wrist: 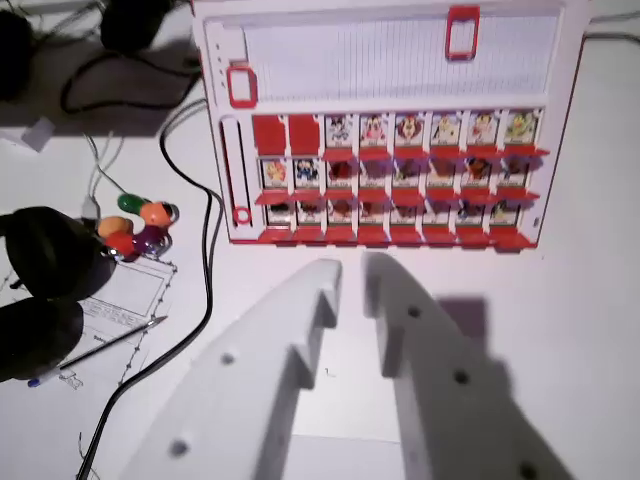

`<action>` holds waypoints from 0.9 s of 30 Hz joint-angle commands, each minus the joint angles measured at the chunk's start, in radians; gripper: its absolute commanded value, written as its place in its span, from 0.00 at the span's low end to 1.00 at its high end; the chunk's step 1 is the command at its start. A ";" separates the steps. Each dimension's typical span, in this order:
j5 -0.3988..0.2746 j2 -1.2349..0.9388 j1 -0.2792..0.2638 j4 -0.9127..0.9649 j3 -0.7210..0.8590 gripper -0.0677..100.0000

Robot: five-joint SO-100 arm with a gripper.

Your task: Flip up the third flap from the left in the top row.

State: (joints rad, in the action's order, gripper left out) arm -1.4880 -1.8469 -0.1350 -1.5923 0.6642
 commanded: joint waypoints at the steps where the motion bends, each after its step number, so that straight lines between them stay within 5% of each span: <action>1: 0.003 0.020 0.011 0.000 -0.069 0.02; 27: 0.155 0.574 0.021 -0.006 -0.262 0.02</action>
State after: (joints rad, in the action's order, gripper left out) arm -1.3438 -1.3039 -0.1058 -1.5984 0.5077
